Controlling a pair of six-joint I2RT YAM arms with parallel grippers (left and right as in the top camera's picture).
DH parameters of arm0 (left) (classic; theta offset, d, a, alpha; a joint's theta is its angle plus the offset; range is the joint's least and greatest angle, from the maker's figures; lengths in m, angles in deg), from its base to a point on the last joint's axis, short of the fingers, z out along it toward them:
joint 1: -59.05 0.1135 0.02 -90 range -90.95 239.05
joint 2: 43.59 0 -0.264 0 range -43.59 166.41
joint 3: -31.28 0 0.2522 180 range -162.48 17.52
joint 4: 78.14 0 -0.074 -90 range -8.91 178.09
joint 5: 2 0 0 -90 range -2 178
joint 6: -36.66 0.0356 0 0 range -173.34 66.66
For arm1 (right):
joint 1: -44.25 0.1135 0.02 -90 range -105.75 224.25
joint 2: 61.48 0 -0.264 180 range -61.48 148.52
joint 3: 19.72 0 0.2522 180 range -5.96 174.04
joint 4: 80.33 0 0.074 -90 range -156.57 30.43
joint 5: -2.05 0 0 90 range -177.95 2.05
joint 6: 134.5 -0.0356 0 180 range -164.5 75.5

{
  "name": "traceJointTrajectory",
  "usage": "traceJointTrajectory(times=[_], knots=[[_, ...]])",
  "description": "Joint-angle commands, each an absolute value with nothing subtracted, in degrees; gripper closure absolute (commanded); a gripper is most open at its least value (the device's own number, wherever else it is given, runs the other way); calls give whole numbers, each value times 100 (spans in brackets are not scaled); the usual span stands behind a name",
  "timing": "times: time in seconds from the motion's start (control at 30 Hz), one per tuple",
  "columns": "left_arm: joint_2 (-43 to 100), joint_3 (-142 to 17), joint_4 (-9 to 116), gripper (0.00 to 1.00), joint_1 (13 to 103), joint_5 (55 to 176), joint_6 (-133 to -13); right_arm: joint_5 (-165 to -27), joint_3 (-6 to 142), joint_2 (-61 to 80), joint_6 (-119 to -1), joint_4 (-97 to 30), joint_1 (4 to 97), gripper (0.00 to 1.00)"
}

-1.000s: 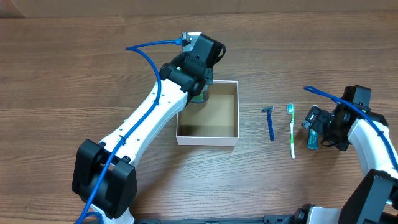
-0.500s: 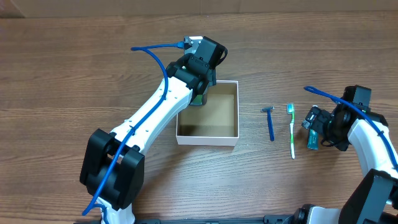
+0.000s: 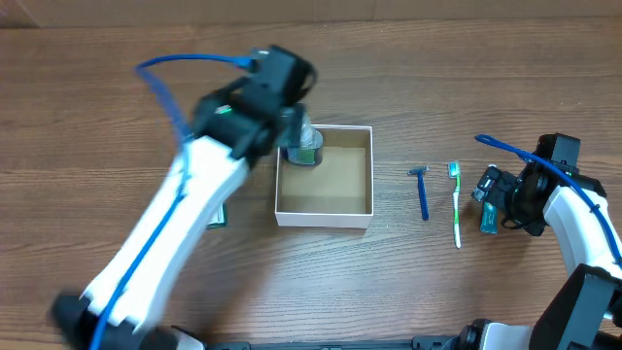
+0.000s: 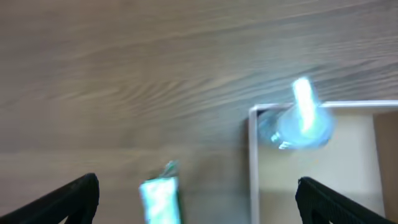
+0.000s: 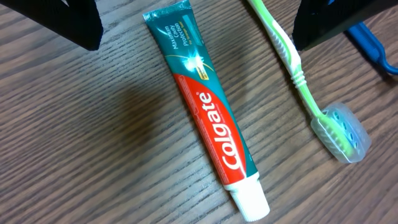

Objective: Pack container
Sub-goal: 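Release the soap bottle in the box and withdraw left gripper, then grasp the green-white 100g packet with the left gripper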

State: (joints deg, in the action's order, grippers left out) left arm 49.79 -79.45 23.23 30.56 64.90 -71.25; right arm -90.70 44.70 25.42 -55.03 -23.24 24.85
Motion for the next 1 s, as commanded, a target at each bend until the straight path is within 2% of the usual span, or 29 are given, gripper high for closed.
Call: traceJointTrajectory(times=[0.0, 0.2, 0.33, 0.43, 0.7, 0.97], knots=[[4286, -8100, 1674, 0, 3497, 6967, -7005, -9063, 4577, 2531, -5520, -2341, 2511, 0], [4090, -8068, 789, 0, 3928, 7317, -6953, -9063, 4577, 2531, -5520, -2341, 2511, 0], [4088, -7661, 848, 0, 3925, 8077, -6231, -9063, 4577, 2531, -5520, -2341, 2511, 0], [4088, -7012, 1091, 0, 3928, 8204, -6181, -9063, 4577, 2531, -5520, -2341, 2511, 0], [4088, -4951, 2695, 0, 4242, 8486, -6892, -9063, 4577, 2531, -5520, -2341, 2511, 0], [4088, -4201, 3405, 0, 4986, 8506, -7141, -9063, 4577, 2531, -5520, -2341, 2511, 0]])
